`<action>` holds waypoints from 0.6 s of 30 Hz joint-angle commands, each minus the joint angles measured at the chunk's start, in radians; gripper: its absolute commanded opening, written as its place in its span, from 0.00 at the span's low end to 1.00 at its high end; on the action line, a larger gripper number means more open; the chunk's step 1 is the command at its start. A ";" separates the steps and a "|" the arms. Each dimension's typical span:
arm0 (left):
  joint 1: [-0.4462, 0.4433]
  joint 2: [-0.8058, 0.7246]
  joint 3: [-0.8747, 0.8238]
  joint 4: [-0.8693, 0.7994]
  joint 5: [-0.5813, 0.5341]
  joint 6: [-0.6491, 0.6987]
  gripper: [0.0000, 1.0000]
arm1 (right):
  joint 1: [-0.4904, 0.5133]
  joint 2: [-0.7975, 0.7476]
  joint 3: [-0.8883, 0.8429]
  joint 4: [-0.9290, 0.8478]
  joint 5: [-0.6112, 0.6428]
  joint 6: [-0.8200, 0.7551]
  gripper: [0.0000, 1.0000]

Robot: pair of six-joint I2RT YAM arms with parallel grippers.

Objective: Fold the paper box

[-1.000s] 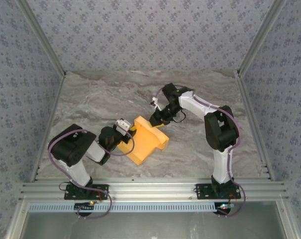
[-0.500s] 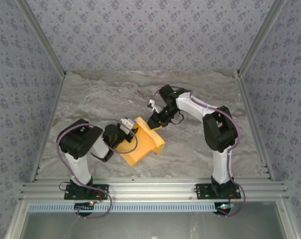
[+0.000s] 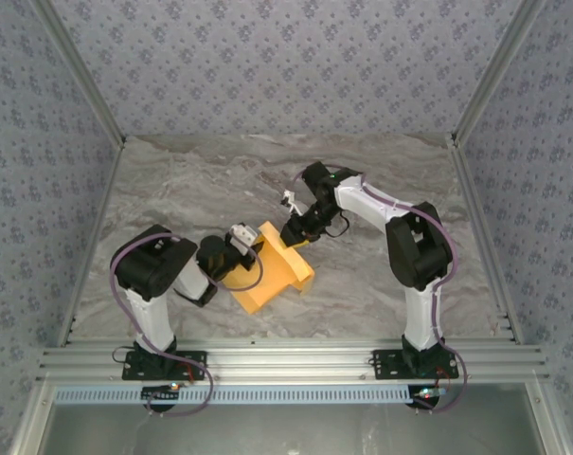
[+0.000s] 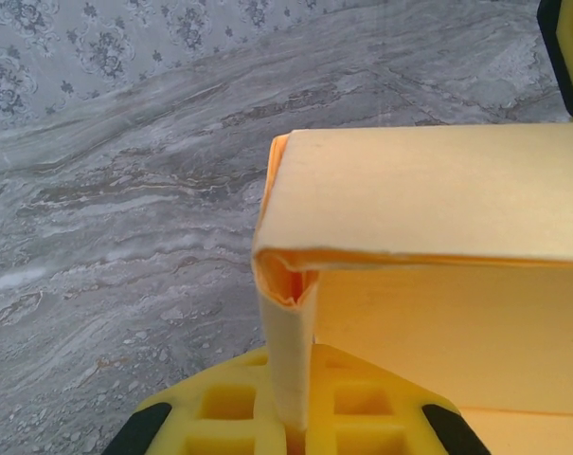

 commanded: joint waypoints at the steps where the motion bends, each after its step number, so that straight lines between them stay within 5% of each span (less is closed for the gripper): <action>1: -0.019 0.033 0.018 0.007 0.066 0.020 0.02 | 0.013 0.003 -0.006 0.034 0.041 0.049 0.39; 18: -0.054 0.075 -0.008 0.011 0.038 -0.012 0.00 | -0.009 0.008 0.089 0.133 0.087 0.197 0.46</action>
